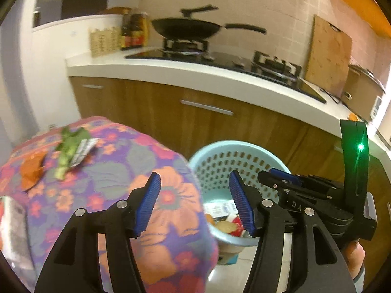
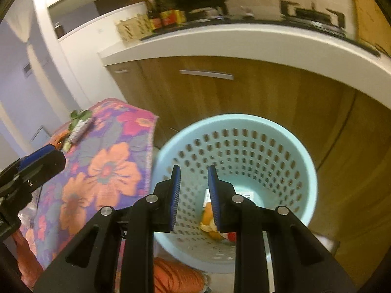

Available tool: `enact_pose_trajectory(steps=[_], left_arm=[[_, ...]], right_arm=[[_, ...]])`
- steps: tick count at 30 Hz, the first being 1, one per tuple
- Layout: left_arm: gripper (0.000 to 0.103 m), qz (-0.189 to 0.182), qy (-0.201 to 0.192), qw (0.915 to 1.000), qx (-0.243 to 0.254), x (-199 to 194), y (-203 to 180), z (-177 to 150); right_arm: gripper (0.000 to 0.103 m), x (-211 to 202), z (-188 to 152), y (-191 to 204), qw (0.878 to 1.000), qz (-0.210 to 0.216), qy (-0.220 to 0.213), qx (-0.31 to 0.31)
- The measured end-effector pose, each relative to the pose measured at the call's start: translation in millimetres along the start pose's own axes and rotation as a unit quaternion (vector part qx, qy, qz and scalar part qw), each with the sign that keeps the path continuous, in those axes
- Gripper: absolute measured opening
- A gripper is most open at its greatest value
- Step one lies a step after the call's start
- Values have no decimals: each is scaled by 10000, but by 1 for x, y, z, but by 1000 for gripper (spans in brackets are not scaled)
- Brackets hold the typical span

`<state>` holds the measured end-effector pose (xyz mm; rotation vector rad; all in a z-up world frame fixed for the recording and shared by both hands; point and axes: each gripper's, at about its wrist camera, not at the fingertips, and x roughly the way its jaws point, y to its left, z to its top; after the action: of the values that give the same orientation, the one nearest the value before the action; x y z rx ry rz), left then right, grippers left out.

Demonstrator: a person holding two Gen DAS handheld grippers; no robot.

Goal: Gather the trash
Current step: 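Move both tools back to the table toward the plastic bottle and snack bag, then grasp the clear peach-label bottle with the left tool while the right tool grasps the orange snack bag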

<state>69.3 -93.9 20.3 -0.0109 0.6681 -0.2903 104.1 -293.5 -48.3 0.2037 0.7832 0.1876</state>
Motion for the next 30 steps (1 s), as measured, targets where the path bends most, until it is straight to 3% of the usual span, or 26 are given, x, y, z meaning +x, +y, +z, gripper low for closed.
enact_pose_trajectory(steps=[6,10,15,20,23,30], left_arm=[[69,537,-300,9979,-195,-42,33,-13],[80,1077,-582,9917,-391,-76,66,-24],[84,1572,-725,9828,-650,-111,112,-38],[88,2133,-823,9683,-1001,-137,159,-57],[88,2198,-721,9652,-1222,-139,186,-68],[88,2047,-358,9631,-1712,-115,228,-87]], right_arm=[[20,-5,-2,45,9989,291,-122,-358],[20,-4,-5,82,9965,492,-155,-660],[20,0,-9,125,9922,726,-142,-1005],[34,8,-10,164,9874,944,-158,-1263],[41,15,-10,188,9843,1067,-180,-1395],[42,32,1,252,9726,1241,-195,-1958]])
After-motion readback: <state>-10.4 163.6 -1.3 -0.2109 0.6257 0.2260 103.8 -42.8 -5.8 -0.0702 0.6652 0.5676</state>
